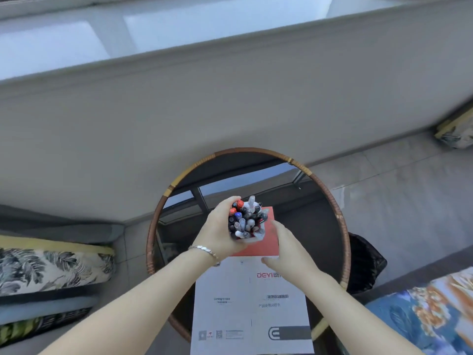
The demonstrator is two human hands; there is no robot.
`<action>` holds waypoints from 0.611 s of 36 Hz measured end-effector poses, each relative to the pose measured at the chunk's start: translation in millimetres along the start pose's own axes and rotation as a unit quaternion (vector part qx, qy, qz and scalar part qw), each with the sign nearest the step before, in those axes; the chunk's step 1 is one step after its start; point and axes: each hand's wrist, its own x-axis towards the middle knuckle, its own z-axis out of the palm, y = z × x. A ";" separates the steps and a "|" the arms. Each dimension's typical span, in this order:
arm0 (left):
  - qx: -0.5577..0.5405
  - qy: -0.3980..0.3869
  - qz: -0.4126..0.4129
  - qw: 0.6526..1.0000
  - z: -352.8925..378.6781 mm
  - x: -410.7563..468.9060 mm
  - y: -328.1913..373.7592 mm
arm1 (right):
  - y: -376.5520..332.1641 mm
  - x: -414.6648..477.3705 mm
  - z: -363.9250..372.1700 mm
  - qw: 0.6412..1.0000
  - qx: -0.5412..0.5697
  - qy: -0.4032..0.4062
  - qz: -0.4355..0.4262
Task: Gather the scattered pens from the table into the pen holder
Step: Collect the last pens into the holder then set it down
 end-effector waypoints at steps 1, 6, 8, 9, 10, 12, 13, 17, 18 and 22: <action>0.011 -0.003 -0.004 1.000 3.3 9.7 -4.0 | 2.3 2.7 -2.6 1.000 -0.014 -0.015 0.016; 0.039 -0.033 -0.022 0.998 19.0 38.7 -26.9 | 13.6 16.9 -3.8 0.997 -0.051 -0.047 0.041; 0.034 -0.039 -0.042 0.998 24.5 40.5 -36.6 | 17.7 18.6 -4.1 0.997 -0.041 -0.048 0.050; 0.030 -0.038 -0.054 0.997 25.8 39.6 -40.5 | 19.8 19.4 -4.0 0.997 -0.039 -0.047 0.053; 0.026 -0.035 -0.061 0.997 27.5 40.2 -45.2 | 22.0 19.4 -3.6 0.997 -0.040 -0.048 0.054; 0.000 -0.046 -0.073 0.996 27.8 39.3 -47.2 | 25.0 19.5 -3.2 0.996 -0.044 -0.052 0.056; -0.028 -0.060 -0.089 0.994 25.6 37.8 -43.5 | 25.2 19.4 -3.7 0.996 -0.050 -0.052 0.056; 0.129 -0.061 -0.095 0.985 14.5 27.5 -33.4 | 16.0 12.9 -8.2 0.994 -0.072 -0.061 0.054; 0.187 -0.069 -0.099 0.975 9.3 23.8 -30.5 | 12.1 10.0 -10.7 0.993 -0.078 -0.067 0.054; 0.339 -0.142 -0.140 0.920 -25.3 4.5 7.5 | -7.9 1.7 -26.5 0.985 -0.128 -0.100 0.064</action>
